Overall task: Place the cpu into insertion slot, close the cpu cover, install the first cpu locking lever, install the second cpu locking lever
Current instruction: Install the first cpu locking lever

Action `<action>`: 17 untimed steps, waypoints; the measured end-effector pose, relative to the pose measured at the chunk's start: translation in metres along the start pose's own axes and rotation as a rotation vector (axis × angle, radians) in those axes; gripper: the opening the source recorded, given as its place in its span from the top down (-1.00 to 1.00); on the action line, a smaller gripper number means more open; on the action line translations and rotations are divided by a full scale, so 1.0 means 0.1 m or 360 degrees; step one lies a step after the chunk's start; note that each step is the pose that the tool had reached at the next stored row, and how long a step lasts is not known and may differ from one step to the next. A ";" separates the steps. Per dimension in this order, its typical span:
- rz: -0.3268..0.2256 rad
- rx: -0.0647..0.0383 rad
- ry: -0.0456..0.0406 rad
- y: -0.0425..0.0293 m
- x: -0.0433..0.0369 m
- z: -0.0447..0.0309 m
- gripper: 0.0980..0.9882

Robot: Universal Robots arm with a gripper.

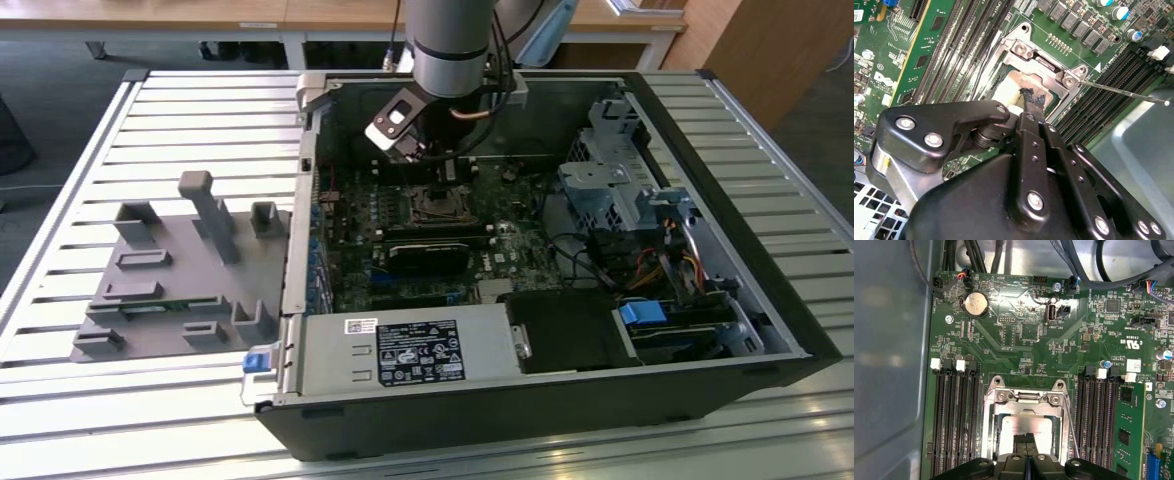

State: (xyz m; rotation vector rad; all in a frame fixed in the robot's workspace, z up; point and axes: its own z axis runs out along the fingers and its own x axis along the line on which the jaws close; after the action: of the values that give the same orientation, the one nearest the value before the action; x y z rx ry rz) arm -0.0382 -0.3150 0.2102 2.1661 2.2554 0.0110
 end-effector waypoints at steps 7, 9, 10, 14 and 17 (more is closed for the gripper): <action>0.0000 0.0001 -0.0001 0.000 -0.001 -0.029 0.98; 0.0000 0.0001 -0.0001 0.000 -0.001 -0.035 0.98; 0.0000 0.0000 -0.0001 0.000 -0.001 -0.038 0.98; 0.0000 0.0000 0.0000 0.000 -0.001 -0.049 0.98; 0.0000 0.0000 -0.0001 0.001 -0.001 -0.060 0.98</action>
State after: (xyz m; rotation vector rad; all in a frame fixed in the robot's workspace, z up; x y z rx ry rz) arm -0.0382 -0.3151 0.2162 2.1661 2.2553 0.0103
